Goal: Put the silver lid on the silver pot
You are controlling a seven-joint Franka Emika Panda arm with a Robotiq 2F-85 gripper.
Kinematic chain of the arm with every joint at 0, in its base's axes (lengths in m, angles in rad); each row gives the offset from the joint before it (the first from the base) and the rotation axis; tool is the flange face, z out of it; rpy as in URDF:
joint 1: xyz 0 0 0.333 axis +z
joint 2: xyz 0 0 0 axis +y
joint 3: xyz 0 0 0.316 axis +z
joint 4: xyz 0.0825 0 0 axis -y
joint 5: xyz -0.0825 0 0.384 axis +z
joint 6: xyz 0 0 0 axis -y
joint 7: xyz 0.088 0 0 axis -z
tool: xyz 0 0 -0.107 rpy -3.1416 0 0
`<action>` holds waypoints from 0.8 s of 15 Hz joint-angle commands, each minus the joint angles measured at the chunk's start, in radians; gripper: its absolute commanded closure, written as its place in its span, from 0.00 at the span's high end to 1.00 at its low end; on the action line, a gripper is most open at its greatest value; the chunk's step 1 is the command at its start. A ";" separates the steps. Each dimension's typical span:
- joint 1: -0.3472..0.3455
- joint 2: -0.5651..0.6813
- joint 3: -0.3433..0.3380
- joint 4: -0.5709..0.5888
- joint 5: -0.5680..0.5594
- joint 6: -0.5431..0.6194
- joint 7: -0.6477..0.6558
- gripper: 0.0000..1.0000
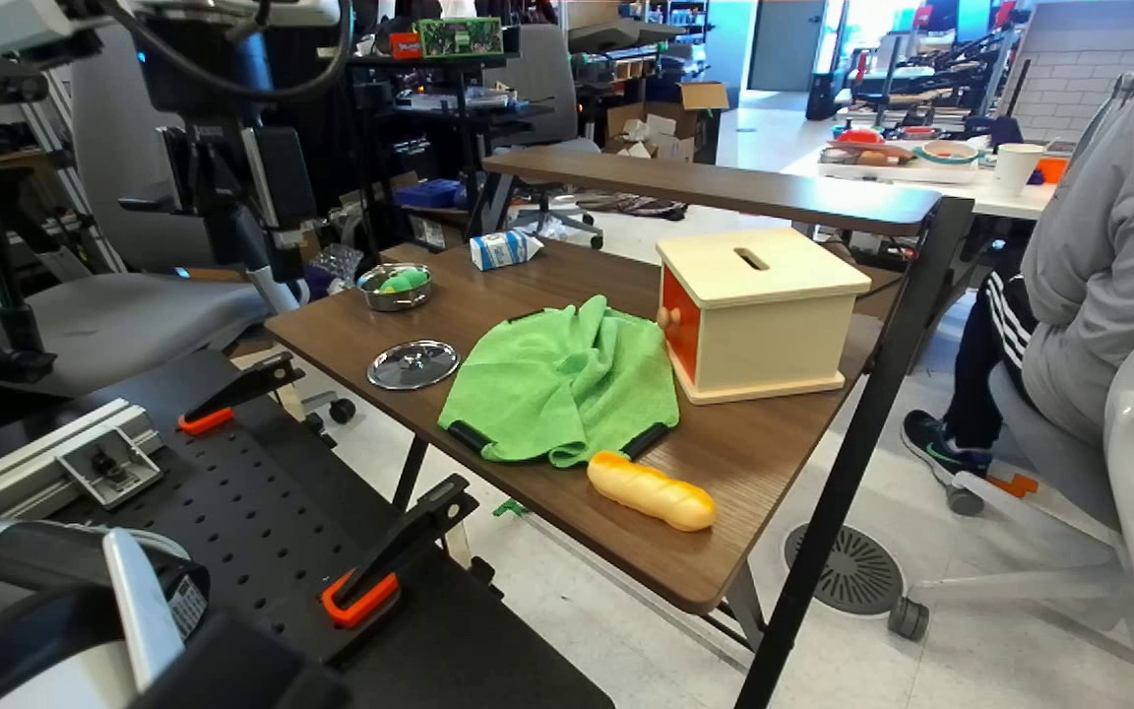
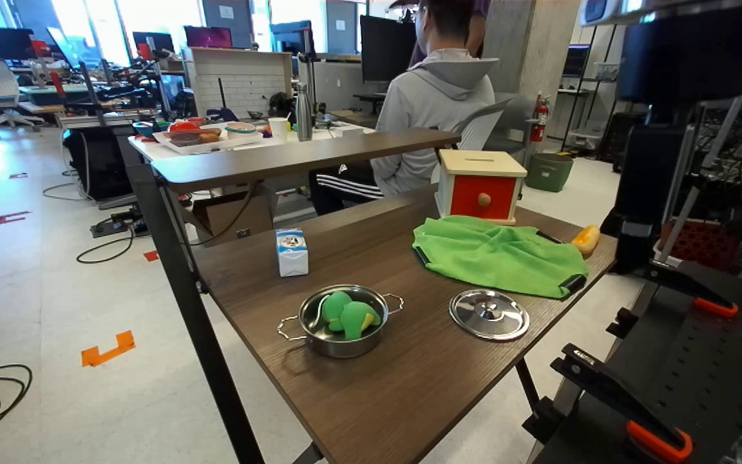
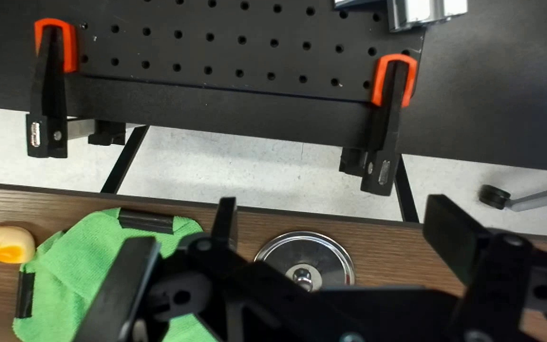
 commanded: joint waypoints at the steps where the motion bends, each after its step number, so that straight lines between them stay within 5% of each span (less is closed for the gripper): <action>1: -0.033 0.150 -0.004 0.048 -0.102 0.121 0.108 1.00; 7: 0.001 0.338 -0.078 0.148 -0.264 0.226 0.298 1.00; 12: 0.078 0.456 -0.139 0.256 -0.274 0.253 0.383 1.00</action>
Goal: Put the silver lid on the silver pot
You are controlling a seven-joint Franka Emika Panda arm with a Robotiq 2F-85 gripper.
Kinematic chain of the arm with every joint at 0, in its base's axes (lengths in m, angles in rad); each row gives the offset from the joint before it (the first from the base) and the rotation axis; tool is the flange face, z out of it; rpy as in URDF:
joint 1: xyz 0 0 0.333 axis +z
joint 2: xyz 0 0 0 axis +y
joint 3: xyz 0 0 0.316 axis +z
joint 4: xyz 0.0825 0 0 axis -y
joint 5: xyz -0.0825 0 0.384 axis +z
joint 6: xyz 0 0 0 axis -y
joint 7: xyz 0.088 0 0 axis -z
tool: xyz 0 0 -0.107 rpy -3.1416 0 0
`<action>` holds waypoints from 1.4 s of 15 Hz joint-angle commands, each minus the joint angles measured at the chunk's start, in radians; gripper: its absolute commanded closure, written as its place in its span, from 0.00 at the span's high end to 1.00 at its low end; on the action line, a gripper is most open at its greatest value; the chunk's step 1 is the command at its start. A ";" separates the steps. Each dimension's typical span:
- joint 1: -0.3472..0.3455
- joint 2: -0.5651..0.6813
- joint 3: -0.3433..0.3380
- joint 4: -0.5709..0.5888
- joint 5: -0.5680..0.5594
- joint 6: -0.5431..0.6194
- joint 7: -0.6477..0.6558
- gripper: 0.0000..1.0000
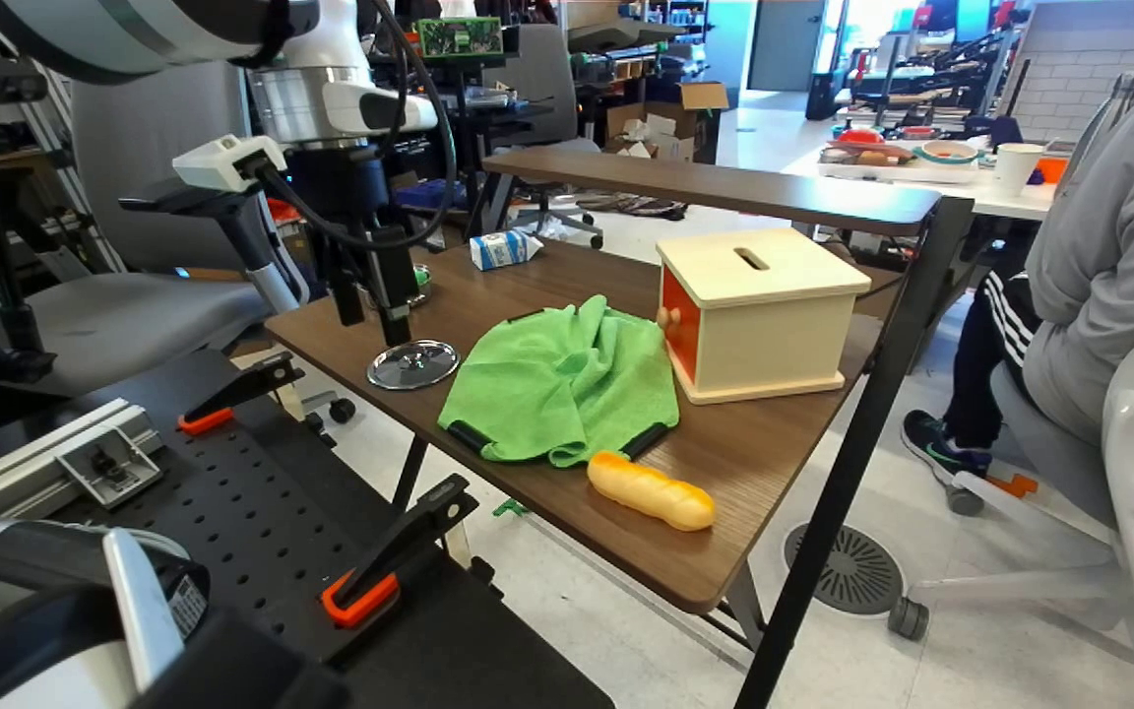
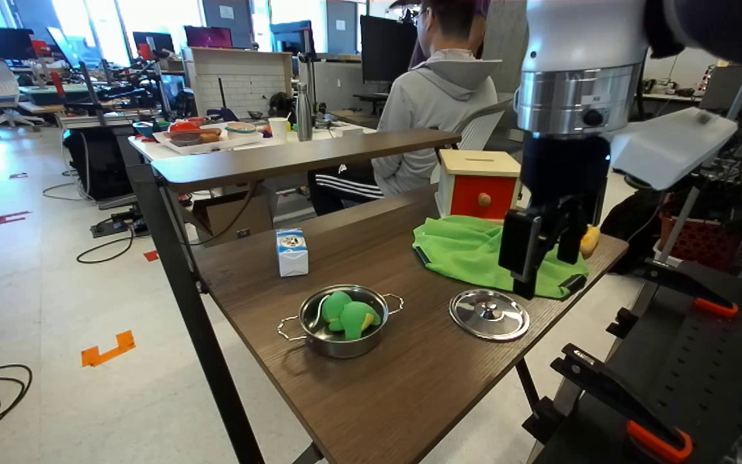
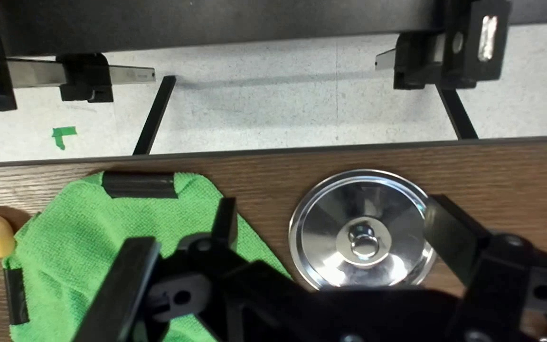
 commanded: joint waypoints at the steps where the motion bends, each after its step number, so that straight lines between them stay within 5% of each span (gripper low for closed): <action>1: 0.077 0.096 -0.053 0.083 -0.019 0.039 0.073 1.00; 11: 0.218 0.219 -0.144 0.177 -0.010 0.062 0.150 1.00; 19: 0.212 0.250 -0.163 0.178 0.044 0.126 0.138 1.00; 20: 0.211 0.254 -0.164 0.178 0.051 0.133 0.137 0.93; 21: 0.205 0.257 -0.160 0.179 0.066 0.139 0.133 0.74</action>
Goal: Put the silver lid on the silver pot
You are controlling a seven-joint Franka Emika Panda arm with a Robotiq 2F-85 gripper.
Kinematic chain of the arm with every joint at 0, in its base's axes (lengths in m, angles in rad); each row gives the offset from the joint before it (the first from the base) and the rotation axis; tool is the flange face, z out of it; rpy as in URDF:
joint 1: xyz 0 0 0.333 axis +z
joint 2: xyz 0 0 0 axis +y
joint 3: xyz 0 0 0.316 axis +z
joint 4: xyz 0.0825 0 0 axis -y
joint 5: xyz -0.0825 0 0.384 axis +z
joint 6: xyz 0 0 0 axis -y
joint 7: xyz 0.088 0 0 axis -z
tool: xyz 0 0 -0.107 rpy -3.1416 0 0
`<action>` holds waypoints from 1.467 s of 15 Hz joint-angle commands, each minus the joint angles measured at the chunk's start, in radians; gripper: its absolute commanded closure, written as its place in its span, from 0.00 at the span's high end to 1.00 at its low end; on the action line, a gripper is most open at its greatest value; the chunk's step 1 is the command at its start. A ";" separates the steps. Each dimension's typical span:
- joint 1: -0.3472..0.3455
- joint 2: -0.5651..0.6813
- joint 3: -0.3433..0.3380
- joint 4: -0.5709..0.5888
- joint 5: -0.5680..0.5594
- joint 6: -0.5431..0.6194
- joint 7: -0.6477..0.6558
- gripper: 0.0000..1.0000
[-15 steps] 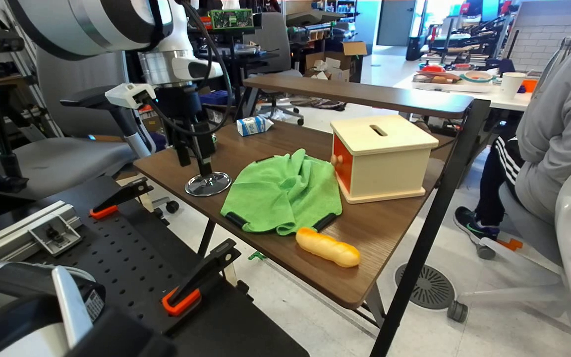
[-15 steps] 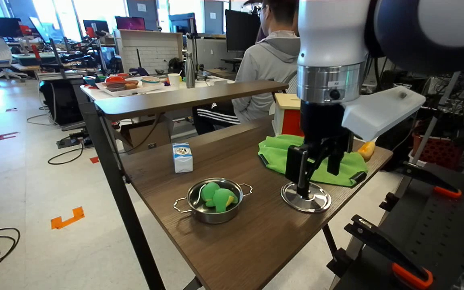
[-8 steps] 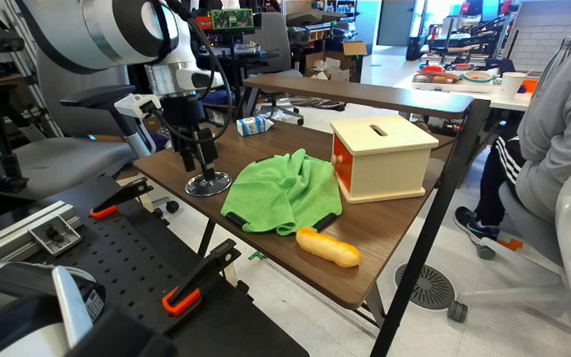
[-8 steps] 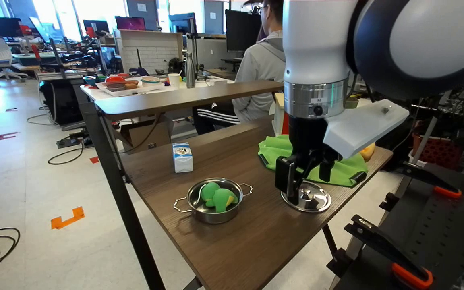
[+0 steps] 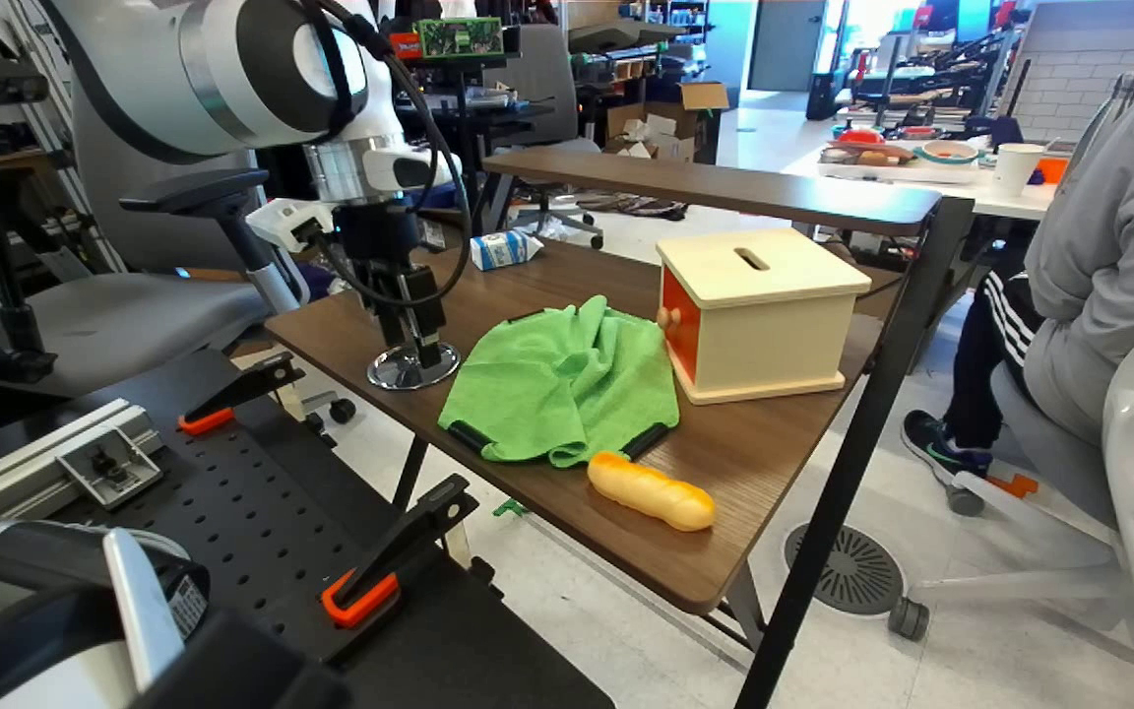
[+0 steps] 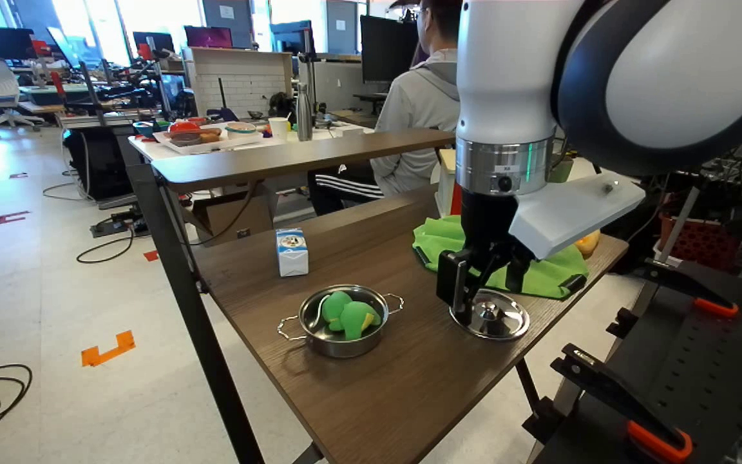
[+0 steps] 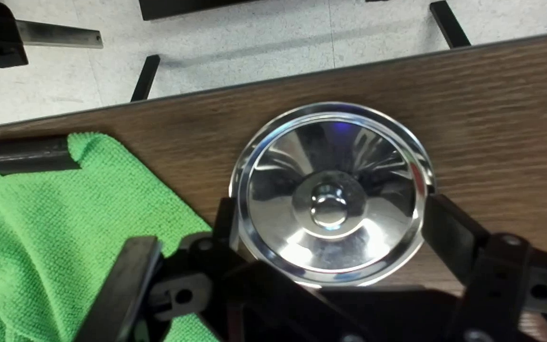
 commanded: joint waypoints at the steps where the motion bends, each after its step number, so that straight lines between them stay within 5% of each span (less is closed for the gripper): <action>1: 0.002 0.020 -0.009 0.006 0.056 0.048 -0.004 0.68; 10: 0.010 0.013 -0.030 0.002 0.124 0.073 -0.005 0.01; 17: 0.024 0.002 -0.056 0.008 0.119 0.062 0.005 0.00; 18: 0.015 -0.021 -0.054 0.003 0.124 0.055 -0.004 0.26; 22: -0.011 -0.121 -0.046 -0.037 0.144 0.056 -0.014 0.48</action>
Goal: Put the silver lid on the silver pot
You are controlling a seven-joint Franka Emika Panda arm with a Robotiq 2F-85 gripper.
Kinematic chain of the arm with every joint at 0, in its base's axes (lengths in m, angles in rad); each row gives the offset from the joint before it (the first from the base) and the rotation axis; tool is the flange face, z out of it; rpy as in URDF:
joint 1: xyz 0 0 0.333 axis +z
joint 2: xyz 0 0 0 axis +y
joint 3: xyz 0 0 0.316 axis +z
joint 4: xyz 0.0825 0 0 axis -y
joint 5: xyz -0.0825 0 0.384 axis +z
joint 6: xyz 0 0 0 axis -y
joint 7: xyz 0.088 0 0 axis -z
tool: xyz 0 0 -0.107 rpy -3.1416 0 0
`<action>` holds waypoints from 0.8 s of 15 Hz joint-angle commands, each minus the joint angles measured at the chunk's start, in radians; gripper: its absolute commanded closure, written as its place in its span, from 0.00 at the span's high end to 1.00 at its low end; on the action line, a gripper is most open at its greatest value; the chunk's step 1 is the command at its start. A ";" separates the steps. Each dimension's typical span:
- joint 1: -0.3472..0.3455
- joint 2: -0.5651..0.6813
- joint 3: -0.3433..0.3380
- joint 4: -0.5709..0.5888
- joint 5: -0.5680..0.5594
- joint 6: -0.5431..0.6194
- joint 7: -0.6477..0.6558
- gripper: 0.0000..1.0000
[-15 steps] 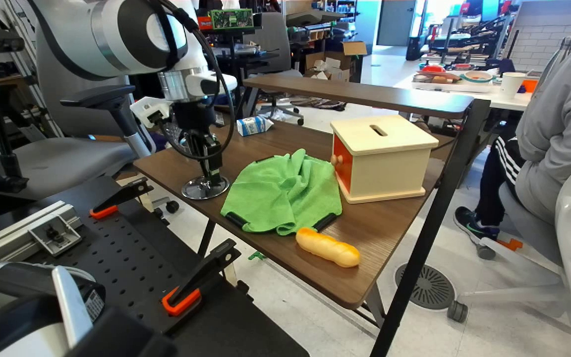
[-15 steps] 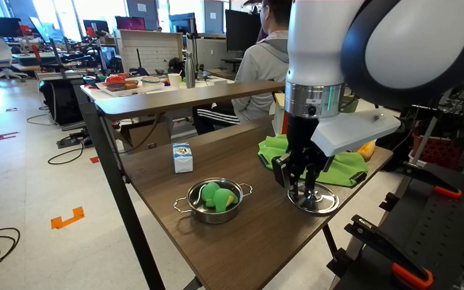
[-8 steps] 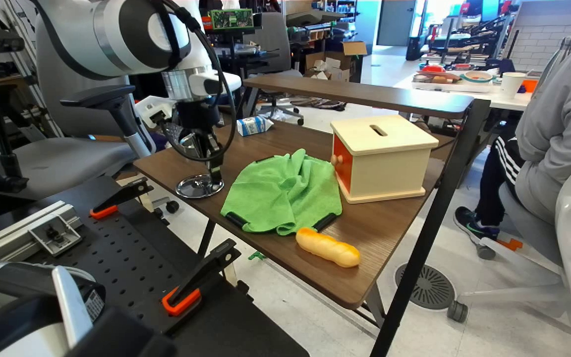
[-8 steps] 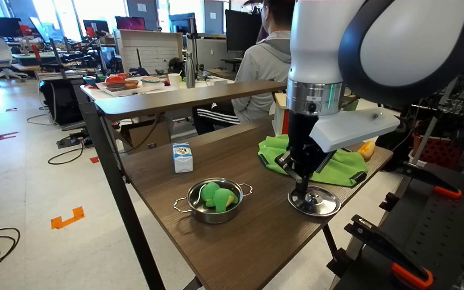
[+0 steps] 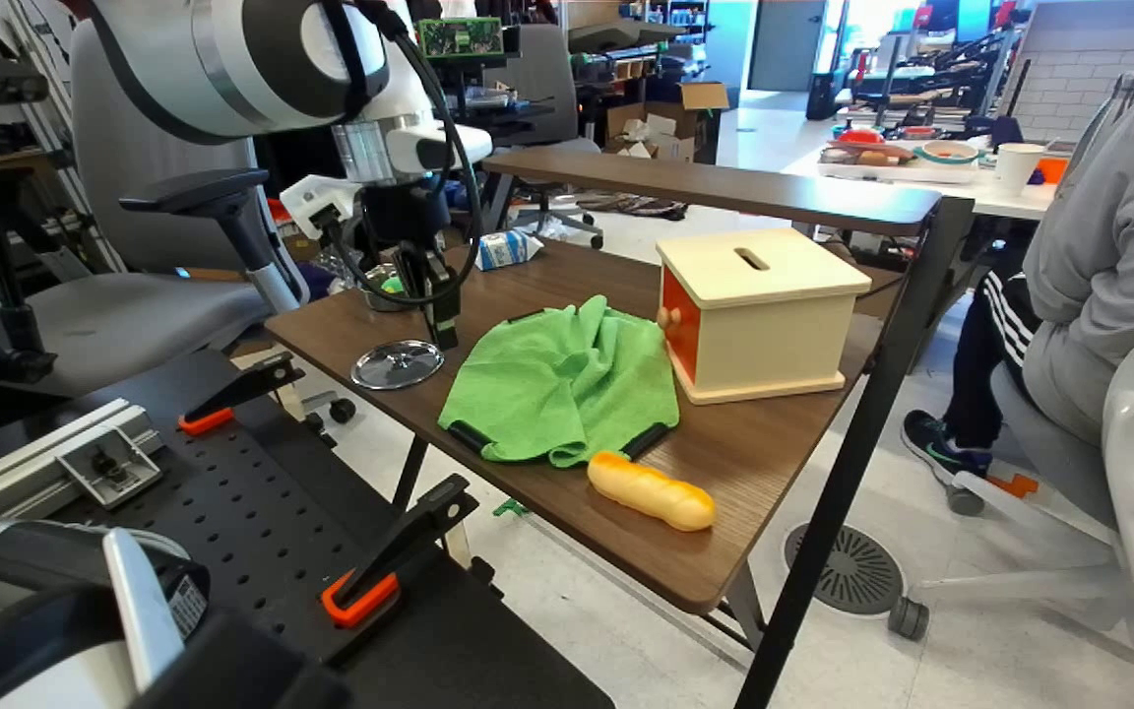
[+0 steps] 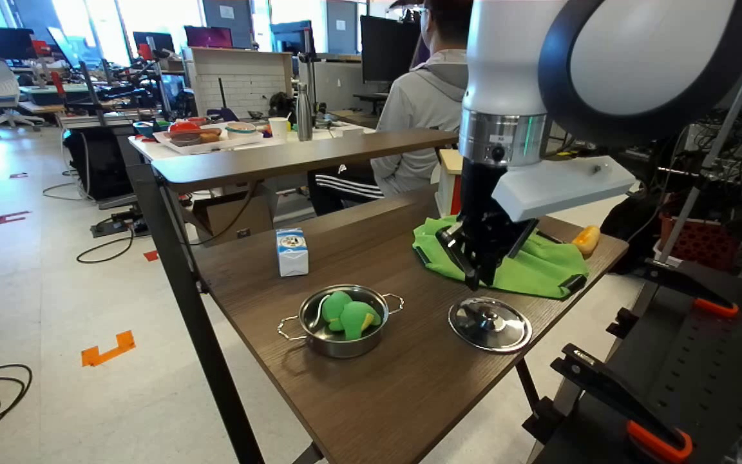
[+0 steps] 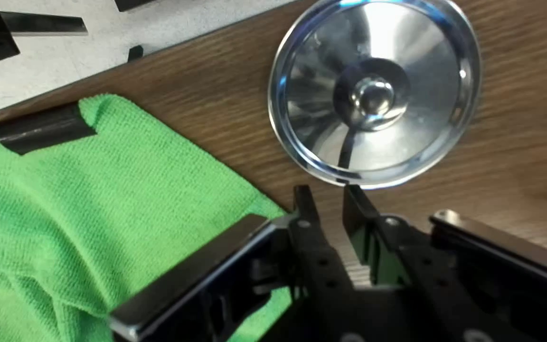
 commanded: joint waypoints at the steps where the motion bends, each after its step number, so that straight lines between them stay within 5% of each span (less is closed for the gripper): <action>1: -0.014 -0.119 0.004 -0.056 0.030 0.009 -0.015 0.55; 7: -0.092 -0.227 0.158 -0.131 0.150 0.019 -0.159 0.99; 12: -0.110 -0.232 0.233 -0.175 0.213 0.001 -0.236 1.00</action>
